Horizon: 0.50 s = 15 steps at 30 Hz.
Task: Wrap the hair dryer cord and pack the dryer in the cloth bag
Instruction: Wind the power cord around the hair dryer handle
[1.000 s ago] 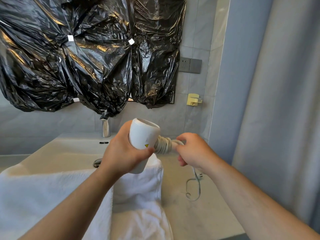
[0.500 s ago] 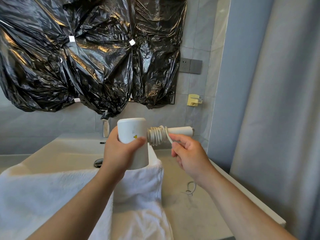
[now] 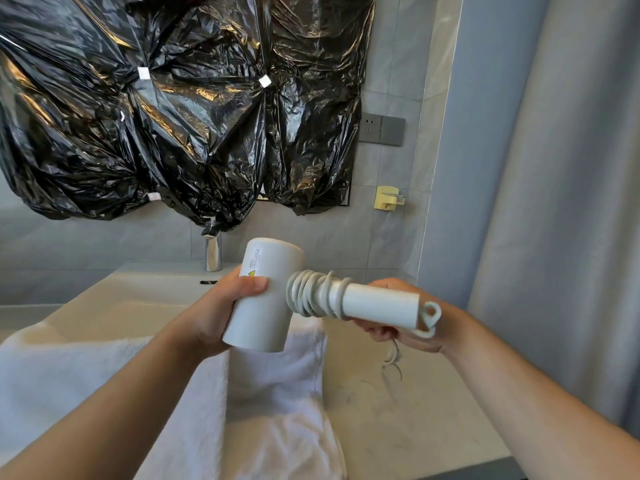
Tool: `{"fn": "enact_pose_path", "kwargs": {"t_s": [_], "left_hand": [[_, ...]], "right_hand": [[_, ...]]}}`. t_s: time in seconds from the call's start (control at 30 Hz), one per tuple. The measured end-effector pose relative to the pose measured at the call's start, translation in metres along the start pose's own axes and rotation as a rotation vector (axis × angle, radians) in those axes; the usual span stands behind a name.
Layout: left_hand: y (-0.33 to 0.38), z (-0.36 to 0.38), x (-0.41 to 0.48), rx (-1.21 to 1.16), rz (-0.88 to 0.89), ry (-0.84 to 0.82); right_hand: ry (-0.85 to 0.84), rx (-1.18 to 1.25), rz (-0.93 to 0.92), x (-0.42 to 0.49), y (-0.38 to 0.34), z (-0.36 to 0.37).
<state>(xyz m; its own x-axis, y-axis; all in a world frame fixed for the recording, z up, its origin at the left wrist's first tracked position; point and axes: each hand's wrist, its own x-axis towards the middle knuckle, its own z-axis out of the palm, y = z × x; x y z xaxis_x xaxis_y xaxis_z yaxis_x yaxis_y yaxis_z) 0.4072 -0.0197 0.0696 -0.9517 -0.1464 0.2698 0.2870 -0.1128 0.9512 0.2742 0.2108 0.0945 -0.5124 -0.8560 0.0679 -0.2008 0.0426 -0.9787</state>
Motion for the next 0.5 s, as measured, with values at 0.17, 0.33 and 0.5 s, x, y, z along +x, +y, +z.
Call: {"fn": "enact_pose_path", "kwargs": {"t_s": [0.17, 0.33, 0.5], "left_hand": [[0.013, -0.006, -0.002, 0.285, 0.055, -0.007], [0.019, 0.008, 0.000, 0.695, 0.237, 0.094], [0.012, 0.027, -0.001, 0.917, 0.438, 0.315]], "right_hand": [[-0.013, -0.283, 0.045, 0.002, -0.007, -0.003], [0.177, -0.441, 0.079, 0.015, -0.003, 0.002], [0.479, -0.555, -0.021, 0.025, -0.004, 0.009]]}}
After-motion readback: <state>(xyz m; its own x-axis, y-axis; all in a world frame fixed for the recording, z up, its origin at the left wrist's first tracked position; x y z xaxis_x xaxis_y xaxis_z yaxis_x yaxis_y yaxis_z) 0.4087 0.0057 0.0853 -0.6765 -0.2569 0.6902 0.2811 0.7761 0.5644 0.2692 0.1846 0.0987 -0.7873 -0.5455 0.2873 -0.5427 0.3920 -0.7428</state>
